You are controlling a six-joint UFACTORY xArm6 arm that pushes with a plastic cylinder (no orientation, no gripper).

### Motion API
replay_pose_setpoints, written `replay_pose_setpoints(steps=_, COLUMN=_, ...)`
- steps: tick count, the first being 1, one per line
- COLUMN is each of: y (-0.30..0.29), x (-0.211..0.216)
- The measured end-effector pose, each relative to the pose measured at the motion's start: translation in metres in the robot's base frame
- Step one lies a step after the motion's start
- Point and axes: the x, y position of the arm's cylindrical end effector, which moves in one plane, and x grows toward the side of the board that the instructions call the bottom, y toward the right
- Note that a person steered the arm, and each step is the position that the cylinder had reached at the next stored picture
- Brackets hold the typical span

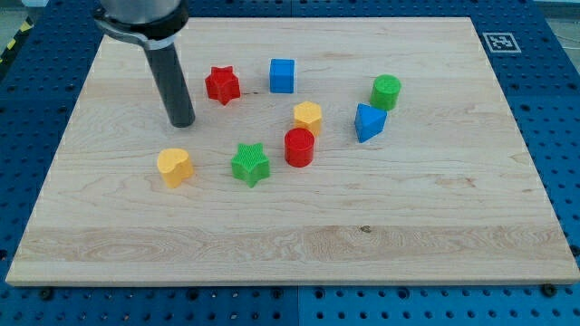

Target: Move the red star to the top left of the blue cube

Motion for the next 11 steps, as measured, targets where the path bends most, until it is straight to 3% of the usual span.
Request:
replay_pose_setpoints(steps=7, y=0.041, x=-0.074)
replay_pose_setpoints(steps=11, y=0.077, x=-0.072)
